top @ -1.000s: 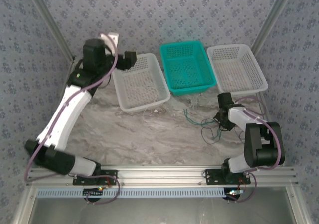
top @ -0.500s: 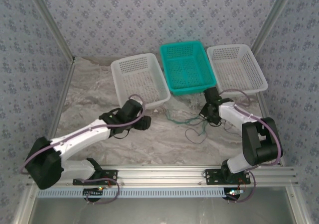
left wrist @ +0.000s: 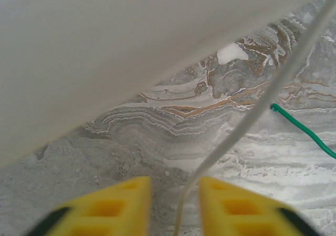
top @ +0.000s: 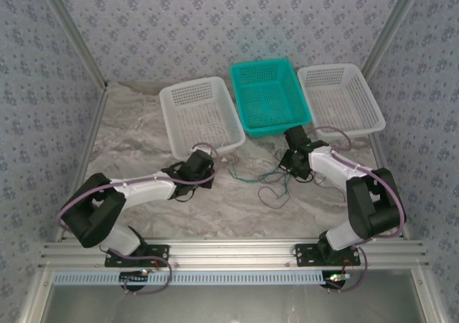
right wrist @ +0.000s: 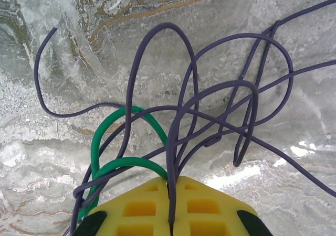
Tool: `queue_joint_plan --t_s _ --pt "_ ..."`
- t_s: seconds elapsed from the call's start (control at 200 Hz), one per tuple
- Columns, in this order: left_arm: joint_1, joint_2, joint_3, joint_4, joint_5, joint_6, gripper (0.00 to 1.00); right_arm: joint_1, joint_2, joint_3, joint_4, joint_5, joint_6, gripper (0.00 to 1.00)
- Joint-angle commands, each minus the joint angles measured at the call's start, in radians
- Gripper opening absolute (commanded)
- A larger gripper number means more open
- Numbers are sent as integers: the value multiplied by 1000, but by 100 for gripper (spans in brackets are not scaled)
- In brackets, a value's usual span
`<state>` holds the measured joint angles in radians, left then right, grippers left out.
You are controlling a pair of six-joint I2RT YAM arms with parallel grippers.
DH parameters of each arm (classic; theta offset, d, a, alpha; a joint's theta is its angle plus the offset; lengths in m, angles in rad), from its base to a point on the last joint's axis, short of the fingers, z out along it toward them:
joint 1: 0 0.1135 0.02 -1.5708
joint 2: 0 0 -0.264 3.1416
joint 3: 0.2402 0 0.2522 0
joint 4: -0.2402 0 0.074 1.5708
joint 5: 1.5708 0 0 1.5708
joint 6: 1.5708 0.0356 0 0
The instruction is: Untangle the cables
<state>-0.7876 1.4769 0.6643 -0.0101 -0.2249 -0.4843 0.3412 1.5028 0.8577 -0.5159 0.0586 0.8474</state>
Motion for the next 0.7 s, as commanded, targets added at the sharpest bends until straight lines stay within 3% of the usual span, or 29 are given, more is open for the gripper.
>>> queue_joint_plan --t_s 0.0,0.165,0.315,0.46,0.625,0.66,0.695 --pt "-8 -91 11 -13 -6 -13 0 7 6 32 -47 1 -3 0" --pt "-6 -281 178 -264 -3 23 0 6 -2 32 -52 3 -3 0" --pt "50 -241 408 -439 0 165 0 8 -7 36 -52 1 3 0" --pt "161 -102 505 -381 8 284 0 11 -22 34 -57 -1 6 0" --pt "266 82 551 -233 42 311 0 20 -68 30 -69 -4 7 0" --pt "281 112 556 -206 42 309 5 22 -78 29 -69 -11 3 0" --pt "293 125 561 -192 55 303 16 24 -91 30 -71 -17 -3 0"
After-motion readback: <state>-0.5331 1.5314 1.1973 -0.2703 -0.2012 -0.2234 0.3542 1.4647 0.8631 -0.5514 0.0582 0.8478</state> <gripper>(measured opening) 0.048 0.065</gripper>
